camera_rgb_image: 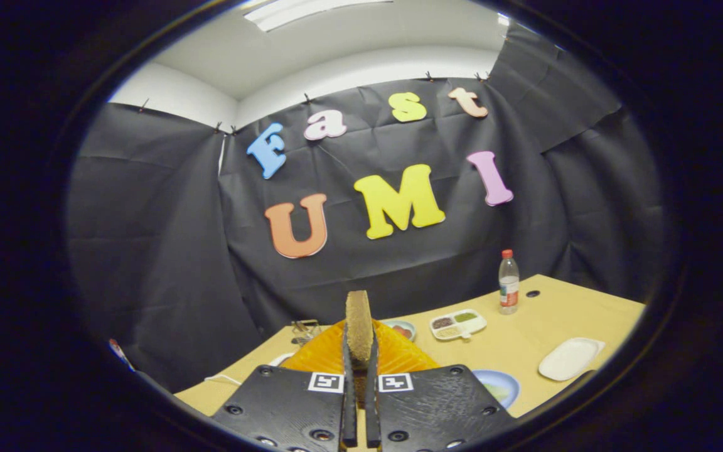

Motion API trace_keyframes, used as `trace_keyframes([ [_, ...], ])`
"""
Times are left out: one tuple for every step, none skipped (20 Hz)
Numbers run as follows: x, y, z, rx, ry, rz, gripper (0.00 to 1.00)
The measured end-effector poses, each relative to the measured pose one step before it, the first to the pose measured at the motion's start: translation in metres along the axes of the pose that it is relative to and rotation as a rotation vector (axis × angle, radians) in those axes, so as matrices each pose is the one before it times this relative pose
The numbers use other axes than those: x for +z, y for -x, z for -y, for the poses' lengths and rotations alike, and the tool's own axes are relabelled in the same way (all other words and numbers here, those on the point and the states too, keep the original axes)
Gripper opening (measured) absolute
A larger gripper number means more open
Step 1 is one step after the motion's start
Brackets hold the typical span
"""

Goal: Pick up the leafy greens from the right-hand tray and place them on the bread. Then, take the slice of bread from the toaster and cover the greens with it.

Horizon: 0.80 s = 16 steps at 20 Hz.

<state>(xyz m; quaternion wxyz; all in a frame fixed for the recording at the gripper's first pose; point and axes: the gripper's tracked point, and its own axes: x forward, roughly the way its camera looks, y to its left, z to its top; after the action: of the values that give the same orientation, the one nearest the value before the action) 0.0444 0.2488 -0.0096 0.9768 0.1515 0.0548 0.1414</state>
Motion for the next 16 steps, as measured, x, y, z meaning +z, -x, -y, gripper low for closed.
trace_keyframes([
  [-0.00743,-0.00218,0.01472,-0.02310,-0.00643,-0.01341,0.05],
  [-0.00972,-0.00205,0.01223,-0.01919,-0.01250,-0.01745,0.05],
  [-0.00994,-0.00278,0.01068,-0.01346,-0.00950,-0.02146,0.05],
  [-0.00874,-0.00399,0.00902,-0.01311,-0.00868,-0.01705,0.05],
  [-0.00947,-0.00453,0.00738,-0.01370,-0.00795,-0.01889,0.05],
  [-0.01044,-0.00462,0.00550,-0.00804,-0.00946,-0.02163,0.05],
  [-0.00977,-0.00337,0.00321,-0.00333,-0.01260,-0.01943,0.05],
  [-0.00888,-0.00383,0.00110,0.00111,-0.01509,-0.01520,0.05],
  [-0.00999,-0.00370,0.00107,0.00041,-0.01307,-0.02027,0.05],
  [-0.00943,-0.00385,0.00033,0.00339,-0.01587,-0.01431,0.05],
  [-0.00671,-0.00322,0.00254,-0.00292,-0.01481,-0.01110,0.05],
  [-0.00590,-0.00303,0.00331,-0.00345,-0.02115,-0.01097,0.05],
  [-0.00434,-0.00292,0.00451,-0.00415,-0.03050,-0.01134,0.05],
  [-0.00380,-0.00304,0.00487,-0.00195,-0.03091,-0.01102,0.05],
  [-0.00307,-0.00252,0.00649,-0.00548,-0.02362,-0.00970,0.05],
  [-0.00221,-0.00152,0.00808,-0.01207,-0.01594,-0.00740,0.05],
])
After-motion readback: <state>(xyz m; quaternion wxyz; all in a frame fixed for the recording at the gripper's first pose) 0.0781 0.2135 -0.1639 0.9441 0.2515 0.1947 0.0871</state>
